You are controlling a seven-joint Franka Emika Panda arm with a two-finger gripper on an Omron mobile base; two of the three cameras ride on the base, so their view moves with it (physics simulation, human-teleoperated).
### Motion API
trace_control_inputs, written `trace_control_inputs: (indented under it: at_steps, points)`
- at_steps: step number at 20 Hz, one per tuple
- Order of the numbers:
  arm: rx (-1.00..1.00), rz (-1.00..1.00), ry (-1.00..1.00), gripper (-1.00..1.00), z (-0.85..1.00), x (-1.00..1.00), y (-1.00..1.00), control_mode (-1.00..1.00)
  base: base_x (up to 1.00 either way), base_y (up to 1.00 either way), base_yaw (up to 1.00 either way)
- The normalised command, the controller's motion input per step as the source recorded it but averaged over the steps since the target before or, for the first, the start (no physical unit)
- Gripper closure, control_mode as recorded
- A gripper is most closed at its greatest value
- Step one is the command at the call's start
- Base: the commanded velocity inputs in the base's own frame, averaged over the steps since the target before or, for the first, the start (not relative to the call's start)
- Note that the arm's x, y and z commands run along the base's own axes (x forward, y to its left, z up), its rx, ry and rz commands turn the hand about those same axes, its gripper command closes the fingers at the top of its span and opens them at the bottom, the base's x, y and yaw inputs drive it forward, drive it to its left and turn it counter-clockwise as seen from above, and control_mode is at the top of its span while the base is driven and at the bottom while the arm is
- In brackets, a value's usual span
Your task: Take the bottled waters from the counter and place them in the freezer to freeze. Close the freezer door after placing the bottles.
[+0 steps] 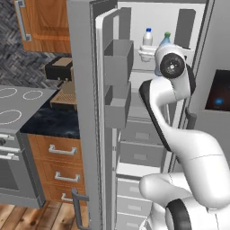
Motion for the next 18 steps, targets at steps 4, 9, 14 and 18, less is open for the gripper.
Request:
trace_control_inputs:
  at_steps: [4, 9, 14, 18]
  points:
    - [0.00, 0.00, 0.00, 1.00, 0.00, 0.22, -0.04, -1.00, 0.00, 0.00, 0.00]
    - [0.00, 0.00, 0.00, 1.00, -0.01, 0.11, -0.01, -1.00, 0.00, 0.00, 0.00]
    - [0.00, 0.00, 0.00, 1.00, -0.01, 0.21, -0.07, -1.00, 0.00, 0.00, 0.00]
    - [0.00, 0.00, 0.00, 1.00, 0.00, 0.23, -0.09, -1.00, 0.00, 0.00, 0.00]
